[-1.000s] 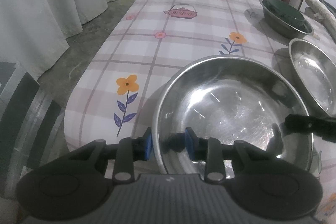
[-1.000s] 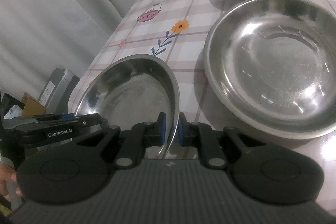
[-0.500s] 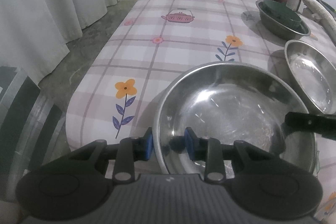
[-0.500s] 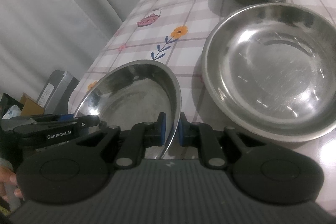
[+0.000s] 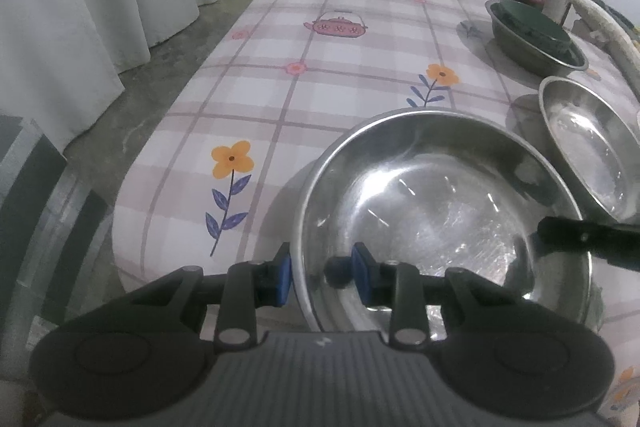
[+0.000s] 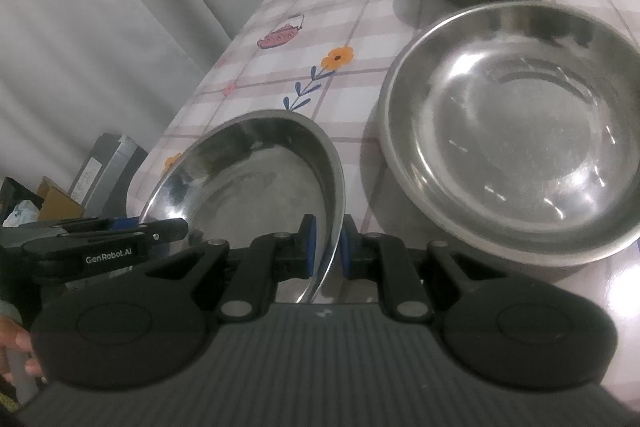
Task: Organize plates and bowls
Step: 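Lift the steel plate with the right tool, tilting it up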
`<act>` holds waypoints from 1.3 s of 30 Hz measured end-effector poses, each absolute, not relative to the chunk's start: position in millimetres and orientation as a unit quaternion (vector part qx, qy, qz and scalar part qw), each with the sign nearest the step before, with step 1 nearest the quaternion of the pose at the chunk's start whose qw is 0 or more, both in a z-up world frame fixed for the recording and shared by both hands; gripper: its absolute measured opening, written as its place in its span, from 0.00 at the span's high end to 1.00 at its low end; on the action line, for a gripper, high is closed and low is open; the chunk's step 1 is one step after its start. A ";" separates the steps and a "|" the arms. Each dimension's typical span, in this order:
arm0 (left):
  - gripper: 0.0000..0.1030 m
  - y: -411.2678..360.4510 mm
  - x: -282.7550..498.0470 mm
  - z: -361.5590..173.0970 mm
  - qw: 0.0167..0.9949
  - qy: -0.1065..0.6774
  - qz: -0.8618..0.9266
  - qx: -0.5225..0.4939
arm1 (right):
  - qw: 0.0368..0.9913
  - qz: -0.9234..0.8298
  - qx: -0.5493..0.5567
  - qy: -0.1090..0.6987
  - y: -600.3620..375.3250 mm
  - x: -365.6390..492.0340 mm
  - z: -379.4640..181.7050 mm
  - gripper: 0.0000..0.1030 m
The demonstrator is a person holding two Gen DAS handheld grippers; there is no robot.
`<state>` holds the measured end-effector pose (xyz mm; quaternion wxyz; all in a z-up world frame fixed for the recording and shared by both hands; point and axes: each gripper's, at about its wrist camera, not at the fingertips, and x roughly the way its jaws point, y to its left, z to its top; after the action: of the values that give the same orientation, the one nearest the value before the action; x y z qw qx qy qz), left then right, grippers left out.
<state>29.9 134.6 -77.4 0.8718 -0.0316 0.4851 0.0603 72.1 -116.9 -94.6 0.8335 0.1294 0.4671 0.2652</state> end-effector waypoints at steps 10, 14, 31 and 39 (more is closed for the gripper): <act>0.63 138.7 35.5 -80.4 0.875 0.480 0.056 -0.039 | 0.831 0.264 0.137 0.471 -116.6 75.7 -100.1 0.88; 0.63 137.4 37.3 -81.4 0.876 0.477 0.058 -0.037 | 0.831 0.265 0.138 0.469 -114.5 76.8 -100.8 0.88; 0.66 132.2 36.2 -77.9 0.877 0.475 0.063 -0.033 | 0.834 0.265 0.133 0.465 -113.9 75.2 -99.2 0.86; 0.66 132.9 35.2 -74.9 0.877 0.474 0.064 -0.035 | 0.834 0.268 0.133 0.464 -114.9 74.5 -97.2 0.86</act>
<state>35.2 132.9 -74.9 0.8774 -0.0350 0.4741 0.0645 74.5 -114.9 -97.2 0.8340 0.1330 0.4636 0.2680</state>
